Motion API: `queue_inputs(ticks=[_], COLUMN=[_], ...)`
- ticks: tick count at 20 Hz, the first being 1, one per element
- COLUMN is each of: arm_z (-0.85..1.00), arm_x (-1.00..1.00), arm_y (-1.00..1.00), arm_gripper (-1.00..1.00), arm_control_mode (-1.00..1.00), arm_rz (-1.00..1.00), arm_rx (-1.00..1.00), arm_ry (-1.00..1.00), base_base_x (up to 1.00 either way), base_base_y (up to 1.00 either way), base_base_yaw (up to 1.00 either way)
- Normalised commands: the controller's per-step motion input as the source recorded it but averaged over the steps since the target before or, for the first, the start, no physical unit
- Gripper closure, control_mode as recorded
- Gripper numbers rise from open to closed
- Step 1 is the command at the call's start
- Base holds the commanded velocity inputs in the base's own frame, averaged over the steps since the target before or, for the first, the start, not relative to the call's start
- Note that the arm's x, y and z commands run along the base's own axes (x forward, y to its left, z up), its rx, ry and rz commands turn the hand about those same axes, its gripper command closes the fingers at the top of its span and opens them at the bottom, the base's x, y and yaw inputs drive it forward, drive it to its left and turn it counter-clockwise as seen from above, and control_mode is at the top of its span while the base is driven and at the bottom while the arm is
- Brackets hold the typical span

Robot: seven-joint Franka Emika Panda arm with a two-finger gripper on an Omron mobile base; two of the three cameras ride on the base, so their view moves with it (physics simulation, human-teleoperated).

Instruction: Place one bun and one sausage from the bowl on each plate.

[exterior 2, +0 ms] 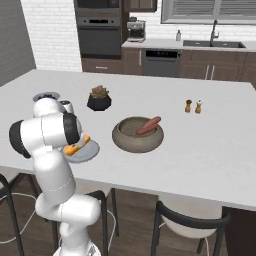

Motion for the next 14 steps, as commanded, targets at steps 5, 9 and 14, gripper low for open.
queue_inputs(ticks=[5,9,14], arm_z=[0.0,0.0,-0.23], arm_x=[-0.01,-0.01,0.0], arm_y=[-0.12,0.0,0.1], arm_gripper=[-1.0,-1.0,-1.0], arm_control_mode=[-1.0,-1.0,-1.0], arm_rz=[0.01,0.0,0.0], arm_rx=[0.0,0.0,0.0], arm_ry=[-0.12,-0.09,-0.02], base_base_x=[0.0,0.0,0.0], base_base_y=[0.0,0.0,0.0], base_base_yaw=[0.0,0.0,0.0])
